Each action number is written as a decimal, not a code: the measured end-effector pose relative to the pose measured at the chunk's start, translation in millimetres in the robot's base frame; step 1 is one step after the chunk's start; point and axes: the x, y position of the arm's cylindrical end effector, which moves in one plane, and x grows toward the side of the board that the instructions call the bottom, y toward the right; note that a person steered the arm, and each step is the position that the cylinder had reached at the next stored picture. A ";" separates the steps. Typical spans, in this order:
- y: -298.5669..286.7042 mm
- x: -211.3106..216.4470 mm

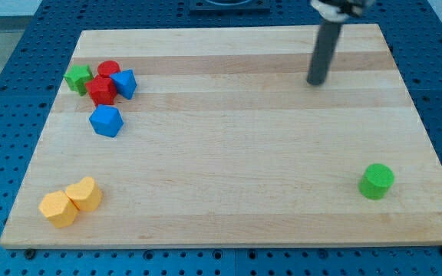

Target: Move the green star top of the red star

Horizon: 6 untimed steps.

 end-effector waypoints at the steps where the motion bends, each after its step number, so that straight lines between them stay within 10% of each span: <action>1: -64.8 -68.5; 4: -425.6 -77.2; 6: -429.3 5.5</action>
